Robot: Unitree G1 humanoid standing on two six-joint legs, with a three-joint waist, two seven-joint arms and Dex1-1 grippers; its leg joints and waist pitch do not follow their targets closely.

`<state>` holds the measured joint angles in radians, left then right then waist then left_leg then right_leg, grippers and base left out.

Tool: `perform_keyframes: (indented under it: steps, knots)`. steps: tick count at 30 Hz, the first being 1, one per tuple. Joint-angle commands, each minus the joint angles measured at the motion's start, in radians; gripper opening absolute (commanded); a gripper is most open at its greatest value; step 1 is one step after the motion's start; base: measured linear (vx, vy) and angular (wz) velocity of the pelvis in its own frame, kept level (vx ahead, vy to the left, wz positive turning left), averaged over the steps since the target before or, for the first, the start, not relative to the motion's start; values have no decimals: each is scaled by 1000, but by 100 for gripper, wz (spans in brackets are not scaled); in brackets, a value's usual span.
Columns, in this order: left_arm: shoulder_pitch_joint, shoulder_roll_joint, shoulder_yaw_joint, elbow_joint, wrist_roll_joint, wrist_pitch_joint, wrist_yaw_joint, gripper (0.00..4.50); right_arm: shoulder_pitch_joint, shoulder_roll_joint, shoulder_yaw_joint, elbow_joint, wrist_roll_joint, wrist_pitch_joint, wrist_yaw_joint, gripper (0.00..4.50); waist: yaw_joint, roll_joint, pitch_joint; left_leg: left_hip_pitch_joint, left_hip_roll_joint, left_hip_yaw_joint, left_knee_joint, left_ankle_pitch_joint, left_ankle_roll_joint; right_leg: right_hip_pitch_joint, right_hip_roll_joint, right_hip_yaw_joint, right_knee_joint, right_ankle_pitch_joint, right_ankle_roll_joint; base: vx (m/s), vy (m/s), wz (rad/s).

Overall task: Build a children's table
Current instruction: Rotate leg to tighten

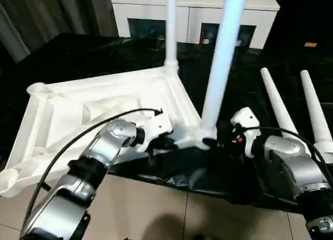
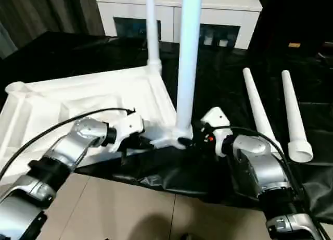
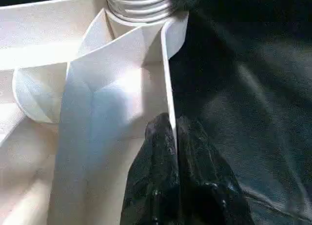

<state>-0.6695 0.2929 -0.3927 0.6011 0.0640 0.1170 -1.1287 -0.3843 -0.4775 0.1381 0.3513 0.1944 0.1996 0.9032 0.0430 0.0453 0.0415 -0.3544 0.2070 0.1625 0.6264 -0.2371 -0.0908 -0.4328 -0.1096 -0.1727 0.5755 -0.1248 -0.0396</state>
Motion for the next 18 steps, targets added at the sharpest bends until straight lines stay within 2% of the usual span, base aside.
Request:
perform_keyframes:
  steps: [1, 3, 4, 8, 10, 13, 14, 18]
  knots:
    - [-19, -4, -19, -71, -20, -27, -62, 0, -3, -13, -1, -40, 19, 11, 18, 383, -3, -10, -79, -7, 20, 2, -67, -55, 140, 85, -42, 61, -61, -279, -148, 0, 0, 0]
    - [-18, -2, -20, -73, -20, -28, -69, 0, 1, -12, 3, -47, 28, 11, 41, 383, 0, -11, -79, -9, 22, 1, -68, -49, 142, 88, -44, 61, -58, -267, -152, 0, 0, 0]
    - [-18, 1, -23, -77, -18, -27, -74, 0, 2, -10, 5, -48, 34, 16, 52, 383, 1, -7, -79, -9, 20, 1, -67, -50, 142, 87, -44, 61, -59, -269, -150, 0, 0, 0]
    - [-13, 5, -19, -95, -20, -13, -73, 0, 4, -4, 1, -44, 33, 29, 60, 383, 4, -10, -79, -9, 21, 2, -68, -56, 135, 88, -45, 62, -60, -283, -148, 0, 0, 0]
    - [-11, 5, -19, -95, -19, -11, -73, 0, 2, 4, -11, -34, 47, 42, 65, 357, 3, -12, -77, -10, 18, 3, -69, -65, 126, 90, -43, 60, -64, -308, -134, 0, 0, 0]
    - [-9, 6, -18, -96, -16, -9, -77, 0, 2, 1, -11, -32, 49, 49, 75, 347, 3, -10, -78, -10, 15, 4, -68, -70, 123, 89, -42, 59, -68, -321, -123, 0, 0, 0]
    - [-9, 6, -18, -94, -14, -11, -76, 0, 3, -1, -11, -34, 50, 52, 80, 315, 3, -10, -78, -10, 16, 3, -68, -68, 121, 89, -42, 59, -67, -322, -120, 0, 0, 0]
    - [-9, 7, -20, -85, -11, -14, -72, 0, 7, -7, -10, -35, 50, 51, 88, 297, 3, -9, -79, -10, 18, 2, -68, -57, 124, 88, -41, 60, -64, -301, -125, 0, 0, 0]
